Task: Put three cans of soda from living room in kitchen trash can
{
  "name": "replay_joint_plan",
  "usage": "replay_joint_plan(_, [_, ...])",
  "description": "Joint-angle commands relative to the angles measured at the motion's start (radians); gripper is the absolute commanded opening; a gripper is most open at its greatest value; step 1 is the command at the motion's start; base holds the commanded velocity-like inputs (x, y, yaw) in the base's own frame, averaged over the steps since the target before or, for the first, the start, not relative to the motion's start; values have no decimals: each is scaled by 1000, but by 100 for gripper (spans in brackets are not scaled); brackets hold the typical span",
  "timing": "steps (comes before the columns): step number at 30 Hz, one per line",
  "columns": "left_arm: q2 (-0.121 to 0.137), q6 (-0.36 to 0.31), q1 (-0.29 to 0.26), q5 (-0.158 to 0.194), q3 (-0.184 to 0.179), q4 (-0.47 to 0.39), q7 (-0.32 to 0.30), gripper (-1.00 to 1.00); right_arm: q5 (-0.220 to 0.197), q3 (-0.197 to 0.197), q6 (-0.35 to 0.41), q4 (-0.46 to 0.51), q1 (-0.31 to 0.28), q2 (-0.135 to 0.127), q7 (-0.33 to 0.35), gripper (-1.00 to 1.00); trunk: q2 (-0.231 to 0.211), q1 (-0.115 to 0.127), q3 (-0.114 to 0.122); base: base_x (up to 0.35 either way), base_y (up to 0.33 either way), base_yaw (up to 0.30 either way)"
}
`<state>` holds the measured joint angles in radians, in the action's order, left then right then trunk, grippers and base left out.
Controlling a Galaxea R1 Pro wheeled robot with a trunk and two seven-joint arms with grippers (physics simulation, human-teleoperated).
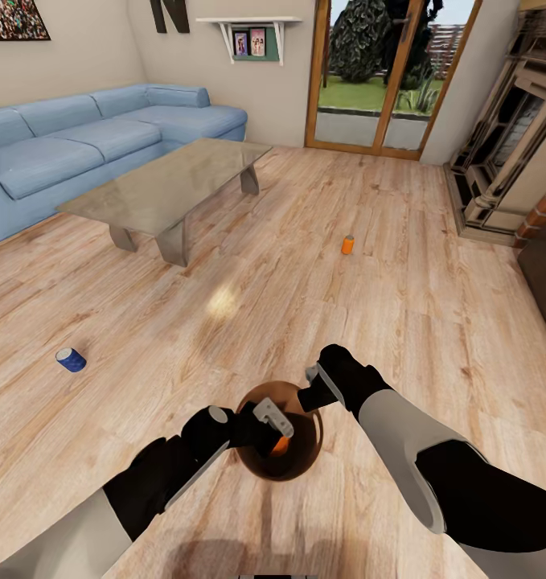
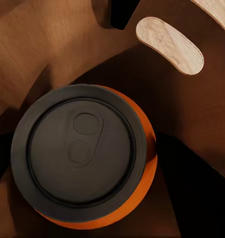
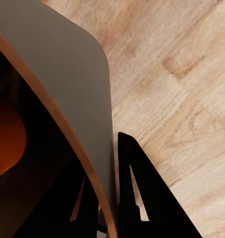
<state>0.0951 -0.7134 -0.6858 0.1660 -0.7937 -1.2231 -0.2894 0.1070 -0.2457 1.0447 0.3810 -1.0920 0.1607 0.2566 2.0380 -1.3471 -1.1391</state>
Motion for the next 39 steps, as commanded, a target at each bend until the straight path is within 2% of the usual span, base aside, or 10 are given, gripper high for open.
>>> replay_joint_plan(1, [0, 0, 0, 0, -2, 2, 4, -100, -29, 3, 2, 0, 0, 0, 3, -100, 0, 0, 0, 0, 0, 0])
replay_joint_plan(8, [-1, 0, 0, 0, -8, 37, 36, -100, -29, 3, 2, 0, 0, 5, 3, -100, 0, 0, 0, 0, 0, 0])
replay_joint_plan(9, [-1, 0, 0, 0, -8, 43, 38, 100, -29, 3, 2, 0, 0, 6, 3, -100, 0, 0, 0, 0, 0, 0])
replay_joint_plan(21, [2, 2, 0, 4, -6, 48, 50, 100, -30, 3, 2, -1, 0, 6, 3, -100, 0, 0, 0, 0, 0, 0])
replay_joint_plan(25, [8, 1, 0, 7, -4, 3, 47, 100, -30, 3, 2, -3, 0, 4, 3, -100, 0, 0, 0, 0, 0, 0])
replay_joint_plan(28, [12, -3, 2, 10, 0, -98, 44, 100, -30, 3, 2, -5, 0, 4, 3, -100, 0, 0, 0, 0, 0, 0])
replay_joint_plan(30, [27, -10, 23, 13, 3, -194, 42, 100, -30, 3, 2, -7, 0, 3, 3, -100, 0, 0, 0, 0, 0, 0])
replay_joint_plan(32, [41, -12, 34, 16, 5, -229, 41, 100, -30, 3, 2, -8, 0, 2, 3, -100, 0, 0, 0, 0, 0, 0])
replay_joint_plan(33, [56, -13, 39, 18, 7, -253, 40, 100, -30, 3, 2, -8, 0, 1, 3, -100, 0, 0, 0, 0, 0, 0])
replay_joint_plan(39, [99, -10, 44, 21, 20, -288, 43, 100, -30, 3, 2, -8, 0, -2, 3, -100, 0, 0, 0, 0, 0, 0])
